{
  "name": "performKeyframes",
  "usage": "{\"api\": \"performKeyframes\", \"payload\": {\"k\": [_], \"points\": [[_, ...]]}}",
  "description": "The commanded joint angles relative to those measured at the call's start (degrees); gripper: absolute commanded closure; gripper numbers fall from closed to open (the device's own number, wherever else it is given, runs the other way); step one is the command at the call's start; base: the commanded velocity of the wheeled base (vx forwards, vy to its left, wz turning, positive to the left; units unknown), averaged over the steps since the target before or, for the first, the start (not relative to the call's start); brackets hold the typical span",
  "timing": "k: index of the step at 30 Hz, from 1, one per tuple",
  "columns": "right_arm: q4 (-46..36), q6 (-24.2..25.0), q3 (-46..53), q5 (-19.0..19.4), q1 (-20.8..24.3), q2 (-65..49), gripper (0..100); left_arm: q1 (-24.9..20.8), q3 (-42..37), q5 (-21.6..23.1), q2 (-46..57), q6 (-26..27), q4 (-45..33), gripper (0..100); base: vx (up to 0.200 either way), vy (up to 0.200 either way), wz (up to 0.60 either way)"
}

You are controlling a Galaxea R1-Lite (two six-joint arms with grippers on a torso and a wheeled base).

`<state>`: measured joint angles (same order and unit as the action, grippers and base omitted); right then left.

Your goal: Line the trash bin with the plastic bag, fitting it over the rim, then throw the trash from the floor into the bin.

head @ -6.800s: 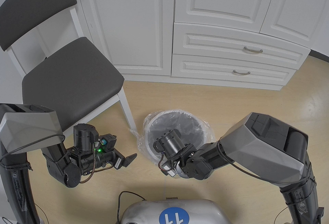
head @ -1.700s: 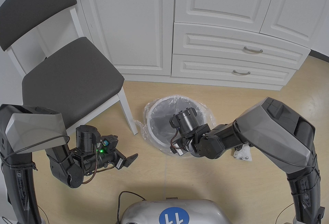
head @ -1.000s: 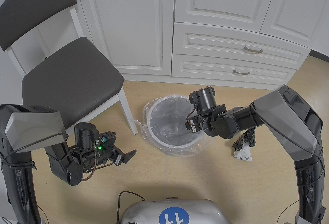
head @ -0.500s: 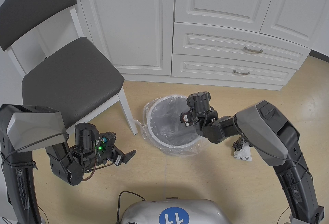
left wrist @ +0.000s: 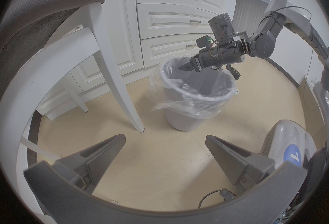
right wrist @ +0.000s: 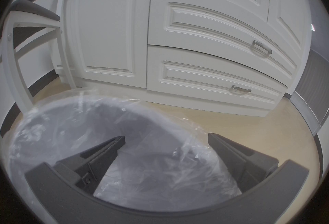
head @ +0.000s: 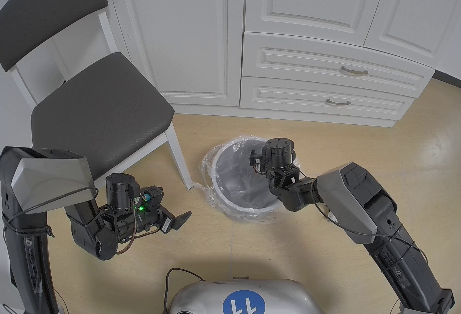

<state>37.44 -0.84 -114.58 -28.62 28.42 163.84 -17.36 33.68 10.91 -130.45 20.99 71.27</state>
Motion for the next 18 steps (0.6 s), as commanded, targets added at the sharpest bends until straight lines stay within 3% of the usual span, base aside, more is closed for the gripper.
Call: {"api": "performKeyframes", "payload": {"k": [1, 4, 18], "points": [[-0.6, 0.1, 0.0, 0.1, -0.6, 1.0, 0, 0.0, 0.0, 0.0, -0.2, 0.0, 0.0, 0, 0.0, 0.0, 0.0], [-1.0, 0.1, 0.8, 0.1, -0.4, -1.4, 0, 0.0, 0.0, 0.0, -0.2, 0.0, 0.1, 0, 0.0, 0.0, 0.0], [-3.2, 0.0, 25.2, 2.0, 3.0, -15.9, 0, -0.3, 0.0, 0.0, -0.8, 0.0, 0.9, 0, 0.0, 0.0, 0.0]]}}
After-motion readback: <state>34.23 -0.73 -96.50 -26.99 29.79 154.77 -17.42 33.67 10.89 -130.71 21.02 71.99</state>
